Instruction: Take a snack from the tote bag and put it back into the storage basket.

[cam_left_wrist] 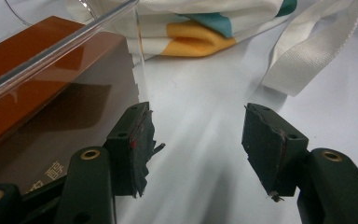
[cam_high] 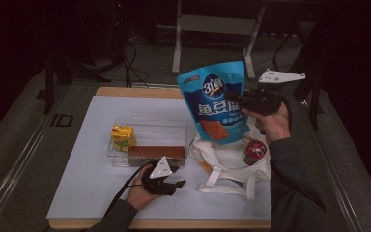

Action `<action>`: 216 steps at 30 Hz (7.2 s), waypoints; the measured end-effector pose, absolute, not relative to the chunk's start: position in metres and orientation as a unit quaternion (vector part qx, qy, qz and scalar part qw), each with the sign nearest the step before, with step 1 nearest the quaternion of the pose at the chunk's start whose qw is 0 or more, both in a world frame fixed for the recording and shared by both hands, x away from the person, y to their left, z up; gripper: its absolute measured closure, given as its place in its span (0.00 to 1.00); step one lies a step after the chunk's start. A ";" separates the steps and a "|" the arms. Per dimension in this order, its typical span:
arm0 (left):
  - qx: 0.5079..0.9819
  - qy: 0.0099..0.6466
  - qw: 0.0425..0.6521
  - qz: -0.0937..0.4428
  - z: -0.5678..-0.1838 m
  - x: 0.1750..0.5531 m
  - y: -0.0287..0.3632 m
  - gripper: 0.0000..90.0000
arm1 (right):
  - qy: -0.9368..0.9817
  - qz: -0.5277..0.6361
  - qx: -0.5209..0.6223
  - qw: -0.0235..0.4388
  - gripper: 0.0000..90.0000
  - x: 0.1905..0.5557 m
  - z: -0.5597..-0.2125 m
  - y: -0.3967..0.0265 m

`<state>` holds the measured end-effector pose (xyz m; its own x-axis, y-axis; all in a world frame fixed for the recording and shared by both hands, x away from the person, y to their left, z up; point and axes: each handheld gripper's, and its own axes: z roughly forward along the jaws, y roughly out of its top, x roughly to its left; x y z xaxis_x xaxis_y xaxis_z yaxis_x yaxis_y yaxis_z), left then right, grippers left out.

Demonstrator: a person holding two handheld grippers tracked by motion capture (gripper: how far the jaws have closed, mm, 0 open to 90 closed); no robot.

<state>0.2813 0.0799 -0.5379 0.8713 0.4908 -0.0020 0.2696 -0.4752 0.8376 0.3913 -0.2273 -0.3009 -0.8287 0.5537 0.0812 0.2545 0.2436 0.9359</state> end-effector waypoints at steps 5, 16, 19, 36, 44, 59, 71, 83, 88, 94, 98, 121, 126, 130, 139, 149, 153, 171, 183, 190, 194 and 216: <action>0.849 0.225 0.462 0.118 -0.538 0.281 0.080 0.47 | 0.777 0.560 0.256 0.131 0.98 0.395 -0.298 -0.213; 0.849 0.227 0.462 0.118 -0.538 0.281 0.080 0.47 | 0.773 0.569 0.252 0.121 0.98 0.401 -0.291 -0.194; 0.849 0.228 0.463 0.118 -0.538 0.281 0.080 0.47 | 0.773 0.571 0.249 0.118 0.98 0.401 -0.289 -0.189; 0.850 0.225 0.462 0.118 -0.538 0.282 0.080 0.47 | 0.769 0.577 0.257 0.095 0.98 0.416 -0.300 -0.153; 0.849 0.225 0.463 0.118 -0.538 0.282 0.080 0.47 | 0.772 0.573 0.262 0.086 0.98 0.423 -0.310 -0.130; 0.850 0.224 0.462 0.120 -0.538 0.281 0.080 0.47 | 0.772 0.572 0.270 0.062 0.98 0.436 -0.334 -0.087; 0.851 0.221 0.461 0.122 -0.538 0.281 0.080 0.47 | 0.776 0.562 0.284 0.046 0.98 0.446 -0.356 -0.050; 0.851 0.220 0.462 0.123 -0.538 0.280 0.079 0.47 | 0.766 0.559 0.315 0.049 0.98 0.456 -0.381 -0.028; 0.851 0.218 0.460 0.125 -0.538 0.280 0.079 0.47 | 0.771 0.548 0.319 0.057 0.97 0.457 -0.391 -0.023; 0.850 0.221 0.462 0.124 -0.538 0.280 0.079 0.47 | 0.769 0.551 0.320 0.055 0.95 0.456 -0.399 -0.035; 0.851 0.220 0.460 0.126 -0.538 0.280 0.079 0.46 | 0.773 0.548 0.314 0.066 0.94 0.452 -0.402 -0.047; 0.854 0.219 0.455 0.129 -0.538 0.280 0.078 0.46 | 0.783 0.538 0.298 0.090 0.95 0.414 -0.420 -0.089; 0.854 0.219 0.455 0.129 -0.538 0.280 0.078 0.46 | 0.781 0.534 0.307 0.100 0.95 0.405 -0.419 -0.080; 0.854 0.219 0.455 0.129 -0.538 0.280 0.078 0.46 | 0.778 0.534 0.312 0.106 0.95 0.403 -0.420 -0.075; 0.853 0.220 0.456 0.128 -0.538 0.280 0.078 0.45 | 0.781 0.531 0.313 0.098 0.92 0.405 -0.422 -0.064; 0.854 0.218 0.455 0.127 -0.538 0.280 0.078 0.45 | 0.804 0.514 0.281 0.104 0.74 0.401 -0.419 -0.077; 0.853 0.220 0.456 0.126 -0.538 0.280 0.078 0.45 | 0.819 0.499 0.260 0.112 0.66 0.395 -0.414 -0.087; 0.853 0.221 0.455 0.125 -0.538 0.281 0.078 0.45 | 0.869 0.389 0.265 0.153 0.98 0.394 -0.440 -0.086; 0.854 0.221 0.453 0.125 -0.538 0.281 0.078 0.45 | 0.864 0.384 0.285 0.159 1.00 0.401 -0.445 -0.061; 0.855 0.219 0.454 0.125 -0.538 0.281 0.078 0.45 | 0.864 0.377 0.290 0.164 1.00 0.407 -0.444 -0.038; 0.855 0.219 0.454 0.125 -0.538 0.281 0.078 0.45 | 0.863 0.370 0.297 0.173 0.99 0.410 -0.443 -0.032; 0.854 0.220 0.455 0.123 -0.538 0.281 0.077 0.45 | 0.866 0.384 0.281 0.153 0.83 0.407 -0.436 -0.043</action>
<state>0.2807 0.0775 -0.5383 0.8727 0.4881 0.0107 0.2637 -0.4896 0.8311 0.4070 -0.0432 -0.4356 -0.7951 0.6045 -0.0487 0.3699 0.5470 0.7510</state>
